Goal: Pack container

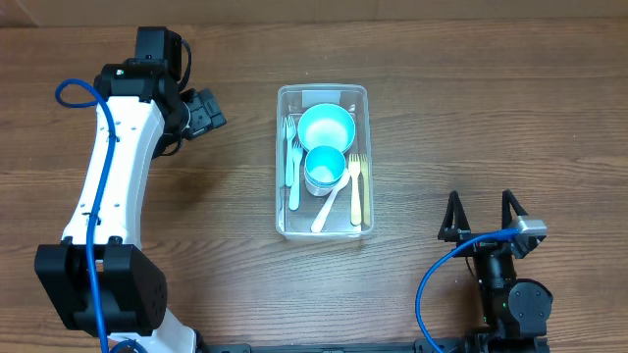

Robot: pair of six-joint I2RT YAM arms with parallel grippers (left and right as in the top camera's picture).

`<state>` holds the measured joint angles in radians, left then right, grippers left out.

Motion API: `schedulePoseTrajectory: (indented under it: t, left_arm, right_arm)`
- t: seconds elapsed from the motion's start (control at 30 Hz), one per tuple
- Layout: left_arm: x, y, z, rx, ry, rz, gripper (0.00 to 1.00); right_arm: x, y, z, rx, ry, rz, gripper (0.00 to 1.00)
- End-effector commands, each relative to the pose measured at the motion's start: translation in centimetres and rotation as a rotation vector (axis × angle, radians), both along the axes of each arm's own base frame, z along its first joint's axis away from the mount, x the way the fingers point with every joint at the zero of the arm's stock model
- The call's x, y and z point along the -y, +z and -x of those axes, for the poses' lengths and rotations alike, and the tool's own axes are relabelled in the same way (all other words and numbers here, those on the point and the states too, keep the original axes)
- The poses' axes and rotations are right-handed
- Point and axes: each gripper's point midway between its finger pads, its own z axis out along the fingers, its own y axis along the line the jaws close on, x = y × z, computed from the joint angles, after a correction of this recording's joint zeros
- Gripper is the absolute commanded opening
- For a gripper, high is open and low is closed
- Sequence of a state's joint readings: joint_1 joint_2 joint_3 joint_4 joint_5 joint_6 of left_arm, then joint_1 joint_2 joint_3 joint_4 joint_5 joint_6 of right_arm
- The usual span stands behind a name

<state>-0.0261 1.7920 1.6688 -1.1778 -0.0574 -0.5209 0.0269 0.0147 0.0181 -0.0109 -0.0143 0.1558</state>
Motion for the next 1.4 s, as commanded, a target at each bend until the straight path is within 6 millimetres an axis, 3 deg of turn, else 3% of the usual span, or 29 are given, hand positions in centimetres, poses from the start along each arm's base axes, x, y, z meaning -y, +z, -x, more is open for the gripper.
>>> schedulePoseTrajectory:
  t: [0.0,0.2,1.13,1.2,1.27,1.37]
  left_arm:
    - [-0.1,0.4,-0.2,0.015,-0.01,-0.007,1.0]
    - [-0.1,0.4,-0.2,0.015,-0.01,-0.008,1.0]
    - [-0.1,0.4,-0.2,0.015,-0.01,-0.007,1.0]
    - [-0.1,2.2,0.1,0.063,-0.01,-0.006,1.0]
    - [-1.3,9.1,2.2,0.244,-0.001,-0.076,1.0]
    - [-1.5,16.1,6.0,0.454,0.009,-0.071,1.0]
  right_arm:
    - [0.1,-0.2,0.0,0.002,-0.008,0.005,1.0]
    - [0.1,-2.0,0.0,-0.071,-0.008,0.008,1.0]
    - [0.1,-2.0,0.0,-0.072,-0.008,0.008,1.0]
    - [0.1,-2.0,0.0,-0.071,-0.008,0.008,1.0]
    - [0.1,-2.0,0.0,-0.072,-0.008,0.008,1.0]
    - [0.1,-2.0,0.0,-0.071,-0.008,0.008,1.0]
